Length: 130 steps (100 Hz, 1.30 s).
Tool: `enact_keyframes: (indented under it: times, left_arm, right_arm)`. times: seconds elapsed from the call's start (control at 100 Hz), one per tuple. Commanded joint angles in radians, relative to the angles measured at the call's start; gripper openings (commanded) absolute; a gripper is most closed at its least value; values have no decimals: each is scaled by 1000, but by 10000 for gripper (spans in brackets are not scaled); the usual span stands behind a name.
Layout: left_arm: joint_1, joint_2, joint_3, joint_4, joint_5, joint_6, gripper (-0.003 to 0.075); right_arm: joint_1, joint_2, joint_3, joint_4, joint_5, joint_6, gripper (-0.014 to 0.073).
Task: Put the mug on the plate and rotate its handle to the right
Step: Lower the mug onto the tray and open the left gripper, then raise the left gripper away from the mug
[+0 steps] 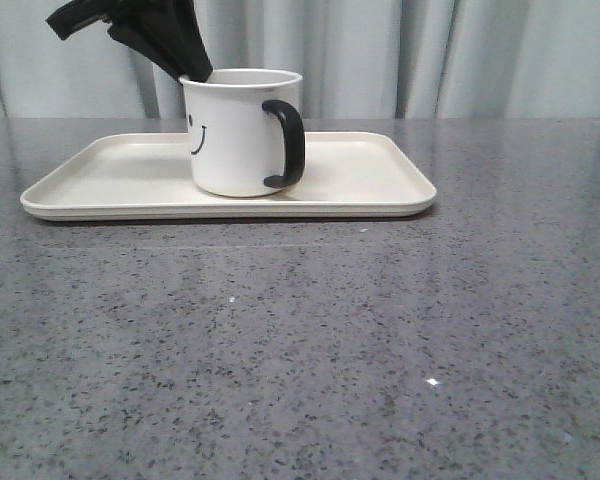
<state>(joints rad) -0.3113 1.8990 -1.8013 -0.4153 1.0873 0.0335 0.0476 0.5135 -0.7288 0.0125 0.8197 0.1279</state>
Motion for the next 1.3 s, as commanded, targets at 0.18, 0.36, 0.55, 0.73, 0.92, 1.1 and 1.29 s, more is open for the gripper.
enact_keyframes:
  times: [0.18,0.36,0.55,0.73,0.92,1.1,1.29]
  left_arm:
    - [-7,-22,-34,-40,7,-1,-19]
    - [-7,-22,-34,-42,12,-1,-18]
    - [-7,-22,-34,-42,21,-1,57]
    - [-7,-22,-34,-42,43,20,329]
    - [-7,-27,-43,-36,44,20,521]
    - [-7,-59,-87,1,44,20,520]
    - [-7,-160,-88,112,59,18,520]
  right_arm:
    - [2,13,-35,-2,-77,-5,522]
    - [2,13,-35,-2,-78,-5,522]
    - [2,13,-35,-2,-83,-5,522]
    - [2,13,-35,-2,-83,-5,522]
    - [2,13,-35,-2,-84,-5,522]
    - [2,13,-35,-2,-84,-5,522]
    - [2,13,-35,-2,-84,-5,522]
